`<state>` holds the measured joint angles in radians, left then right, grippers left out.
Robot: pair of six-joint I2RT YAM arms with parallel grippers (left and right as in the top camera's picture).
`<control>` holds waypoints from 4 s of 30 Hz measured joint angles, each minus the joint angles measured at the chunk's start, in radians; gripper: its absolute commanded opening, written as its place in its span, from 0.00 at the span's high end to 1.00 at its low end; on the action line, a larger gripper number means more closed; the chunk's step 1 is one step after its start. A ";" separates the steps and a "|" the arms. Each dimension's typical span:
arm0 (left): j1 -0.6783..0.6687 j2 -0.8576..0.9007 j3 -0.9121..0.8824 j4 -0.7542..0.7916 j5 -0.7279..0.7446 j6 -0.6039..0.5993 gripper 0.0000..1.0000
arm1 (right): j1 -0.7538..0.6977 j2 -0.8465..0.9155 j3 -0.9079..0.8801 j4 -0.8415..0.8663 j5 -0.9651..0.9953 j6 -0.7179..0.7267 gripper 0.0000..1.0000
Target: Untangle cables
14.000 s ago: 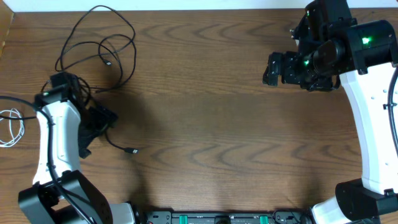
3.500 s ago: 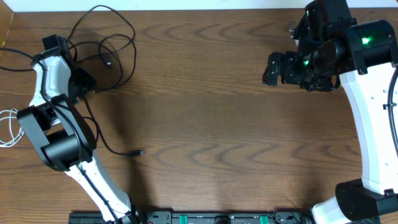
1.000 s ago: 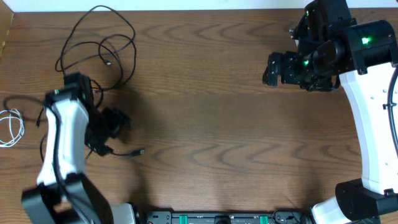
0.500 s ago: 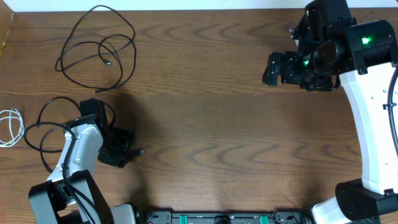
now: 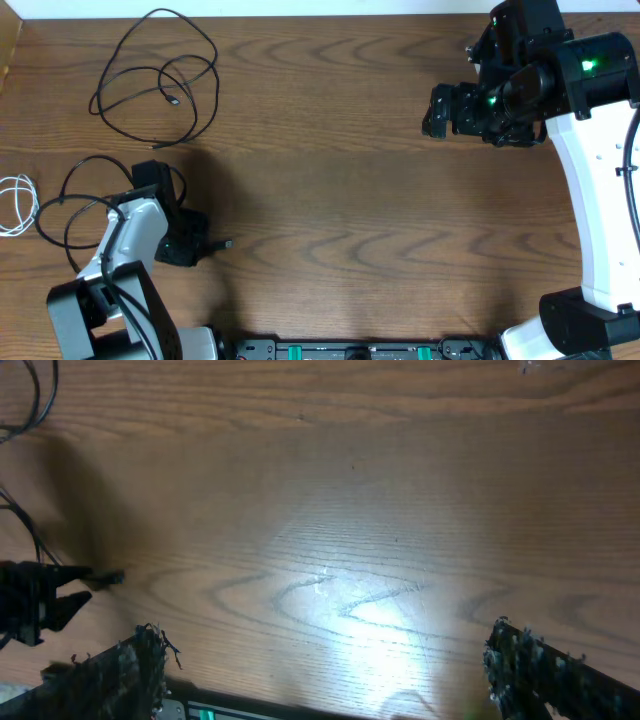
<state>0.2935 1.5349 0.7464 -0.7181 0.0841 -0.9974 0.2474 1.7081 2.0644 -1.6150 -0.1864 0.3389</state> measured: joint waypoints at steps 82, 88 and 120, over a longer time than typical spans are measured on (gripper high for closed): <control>-0.268 -0.672 0.316 -0.269 0.299 0.555 0.34 | 0.000 0.000 0.000 0.000 0.000 0.000 0.01; -0.336 -0.936 0.319 -0.325 0.302 0.565 0.07 | 0.000 0.000 0.000 0.000 0.000 0.000 0.01; -0.337 -1.116 0.320 -0.468 0.277 0.568 0.01 | 0.000 -0.002 0.000 0.000 0.004 0.000 0.01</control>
<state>-0.0433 0.4187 1.0668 -1.1866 0.3607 -0.4290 0.2474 1.7065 2.0644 -1.6150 -0.1822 0.3386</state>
